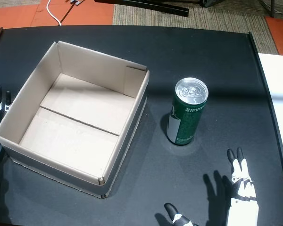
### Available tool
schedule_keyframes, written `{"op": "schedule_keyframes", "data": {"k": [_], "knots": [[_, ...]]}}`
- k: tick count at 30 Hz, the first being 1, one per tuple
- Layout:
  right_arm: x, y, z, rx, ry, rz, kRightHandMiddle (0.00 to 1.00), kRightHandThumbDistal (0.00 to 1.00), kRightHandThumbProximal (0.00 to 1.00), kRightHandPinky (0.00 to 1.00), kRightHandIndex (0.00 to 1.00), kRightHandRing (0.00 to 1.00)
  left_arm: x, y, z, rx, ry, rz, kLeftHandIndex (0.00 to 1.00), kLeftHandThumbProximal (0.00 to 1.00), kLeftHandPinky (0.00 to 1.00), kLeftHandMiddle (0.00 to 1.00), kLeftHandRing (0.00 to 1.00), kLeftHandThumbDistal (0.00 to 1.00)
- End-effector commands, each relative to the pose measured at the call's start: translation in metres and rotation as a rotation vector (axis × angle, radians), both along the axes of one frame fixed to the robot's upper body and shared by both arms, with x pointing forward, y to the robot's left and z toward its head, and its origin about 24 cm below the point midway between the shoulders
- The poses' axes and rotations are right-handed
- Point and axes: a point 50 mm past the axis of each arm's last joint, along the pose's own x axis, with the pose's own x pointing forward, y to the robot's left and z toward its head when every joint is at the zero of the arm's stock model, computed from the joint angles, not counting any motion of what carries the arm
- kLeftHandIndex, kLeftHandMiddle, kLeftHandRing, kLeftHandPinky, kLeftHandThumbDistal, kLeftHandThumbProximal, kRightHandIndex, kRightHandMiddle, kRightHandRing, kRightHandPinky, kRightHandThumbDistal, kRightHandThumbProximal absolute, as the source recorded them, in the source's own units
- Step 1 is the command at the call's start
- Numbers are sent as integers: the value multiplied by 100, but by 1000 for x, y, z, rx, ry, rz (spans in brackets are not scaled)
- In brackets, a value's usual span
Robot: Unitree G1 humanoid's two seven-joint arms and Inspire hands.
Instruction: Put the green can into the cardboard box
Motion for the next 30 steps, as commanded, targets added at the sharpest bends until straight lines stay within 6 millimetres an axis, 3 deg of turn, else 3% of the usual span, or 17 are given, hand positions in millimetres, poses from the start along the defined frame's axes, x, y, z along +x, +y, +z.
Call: {"op": "schedule_keyframes", "data": {"k": [1,5,13,17,24,30], "knots": [[-2,-6,1,15,-40,-57,93,99,51,100,88,97,-22,-5,-28,-7,143,-16,51,54,80,54,68,0],[-2,-5,2,35,-38,-55,93,100,47,100,89,97,-22,-5,-28,-15,140,-15,52,54,77,55,67,0],[-1,-6,1,33,-35,-80,92,100,53,100,87,96,-21,-5,-28,-15,150,-15,50,55,78,53,65,0],[2,-5,3,150,31,-30,99,100,52,100,95,100,-20,-6,-27,-12,151,-14,52,56,80,54,66,0],[30,-15,22,334,55,63,100,100,50,100,100,100,-21,-6,-28,-3,146,-18,52,53,73,54,65,0],[49,-25,31,406,82,84,100,100,47,100,100,100,-20,-5,-27,2,149,-17,50,56,77,53,65,0]]}}
